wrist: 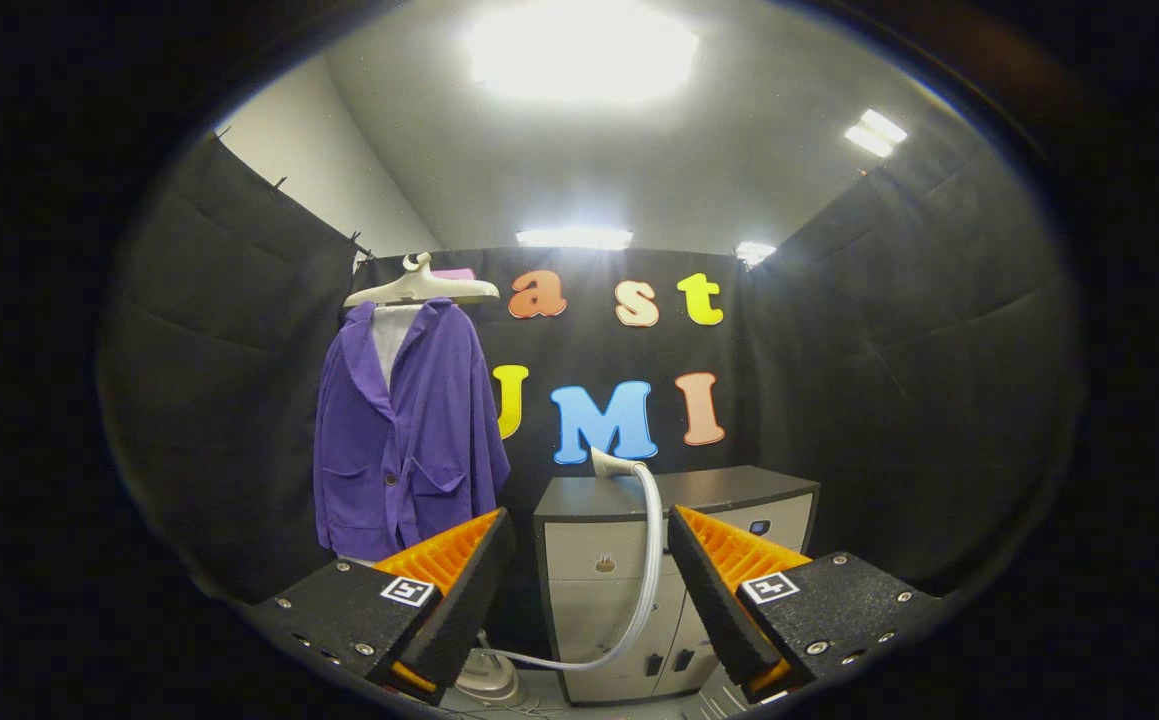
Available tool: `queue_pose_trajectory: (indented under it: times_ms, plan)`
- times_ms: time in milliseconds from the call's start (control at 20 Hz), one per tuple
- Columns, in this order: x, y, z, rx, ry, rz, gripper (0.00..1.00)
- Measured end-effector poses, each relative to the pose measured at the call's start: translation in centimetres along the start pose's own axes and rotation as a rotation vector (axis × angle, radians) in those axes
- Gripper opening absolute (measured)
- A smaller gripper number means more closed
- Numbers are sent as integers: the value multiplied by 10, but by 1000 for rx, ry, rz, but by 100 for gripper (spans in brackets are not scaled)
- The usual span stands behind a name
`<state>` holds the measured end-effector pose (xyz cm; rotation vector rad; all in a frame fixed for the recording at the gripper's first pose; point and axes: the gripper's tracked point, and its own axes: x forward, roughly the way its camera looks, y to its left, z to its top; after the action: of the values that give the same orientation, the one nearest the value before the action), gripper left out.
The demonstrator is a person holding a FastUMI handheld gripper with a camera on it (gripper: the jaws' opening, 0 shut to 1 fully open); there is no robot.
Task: Iron the clothes twice with a garment steamer, once on the left side and once on the right side.
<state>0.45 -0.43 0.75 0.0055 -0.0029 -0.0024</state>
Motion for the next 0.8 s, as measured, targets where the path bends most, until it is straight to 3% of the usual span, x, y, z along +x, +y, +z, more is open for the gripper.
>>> queue_pose_trajectory:
  times_ms: [400,800]
  plan:
    - [12,-4,20,2,-17,4,95]
    - [67,-8,60,-16,-63,70,95]
